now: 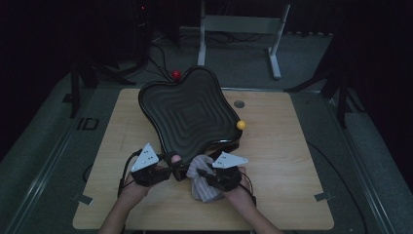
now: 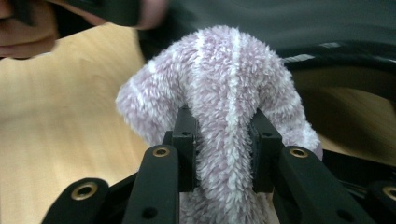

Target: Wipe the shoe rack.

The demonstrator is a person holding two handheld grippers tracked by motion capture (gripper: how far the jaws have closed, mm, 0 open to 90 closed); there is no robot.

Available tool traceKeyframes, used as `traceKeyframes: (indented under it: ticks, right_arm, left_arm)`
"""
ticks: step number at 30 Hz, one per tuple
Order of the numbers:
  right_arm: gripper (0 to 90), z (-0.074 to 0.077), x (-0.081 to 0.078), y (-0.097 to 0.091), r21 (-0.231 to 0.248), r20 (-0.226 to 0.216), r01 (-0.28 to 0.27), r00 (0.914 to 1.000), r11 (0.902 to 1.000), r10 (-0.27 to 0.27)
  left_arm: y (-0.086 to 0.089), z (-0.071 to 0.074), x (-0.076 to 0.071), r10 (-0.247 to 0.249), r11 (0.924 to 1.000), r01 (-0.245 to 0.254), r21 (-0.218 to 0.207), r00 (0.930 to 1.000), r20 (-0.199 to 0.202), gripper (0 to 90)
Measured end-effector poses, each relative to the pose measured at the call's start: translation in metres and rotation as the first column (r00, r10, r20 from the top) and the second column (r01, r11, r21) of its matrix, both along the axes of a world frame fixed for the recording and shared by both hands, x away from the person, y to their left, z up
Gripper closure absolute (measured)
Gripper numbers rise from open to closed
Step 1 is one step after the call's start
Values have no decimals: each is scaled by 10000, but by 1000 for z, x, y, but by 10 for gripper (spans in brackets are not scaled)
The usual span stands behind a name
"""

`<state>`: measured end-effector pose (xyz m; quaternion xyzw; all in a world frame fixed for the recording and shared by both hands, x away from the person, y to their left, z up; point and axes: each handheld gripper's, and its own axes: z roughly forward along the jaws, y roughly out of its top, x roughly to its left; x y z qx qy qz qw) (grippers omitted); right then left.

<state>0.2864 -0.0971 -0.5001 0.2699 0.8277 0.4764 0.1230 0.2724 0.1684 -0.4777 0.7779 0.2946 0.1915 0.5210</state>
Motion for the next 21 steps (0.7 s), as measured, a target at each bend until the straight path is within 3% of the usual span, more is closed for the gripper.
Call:
traceKeyframes:
  ticks: [4,6,10,12,17,21]
  right_arm:
    - [696,6,-10,9,87,247,-408,9989,9991,406]
    - [697,1,-13,16,-231,375,-573,9976,9981,582]
    - [696,-15,-16,30,-619,-113,-1028,9947,9928,1023]
    - [696,-14,-21,36,-653,-39,-1271,9919,9897,1271]
    - [696,0,-25,33,-178,79,-1310,9913,9912,1311]
    - [696,-4,-21,33,16,-64,-1166,9932,9932,1166]
  left_arm:
    - [0,0,0,10,10000,-10,26,10000,-10,605]
    - [0,0,0,30,10000,-30,23,10000,-4,605]
    - [-2,1,-1,-25,9999,24,98,10000,35,604]
    - [-3,1,-2,-51,9999,51,114,10000,58,604]
    - [-2,1,-1,-77,9999,77,76,10000,28,604]
    - [-2,1,-2,-68,9999,68,99,10000,11,604]
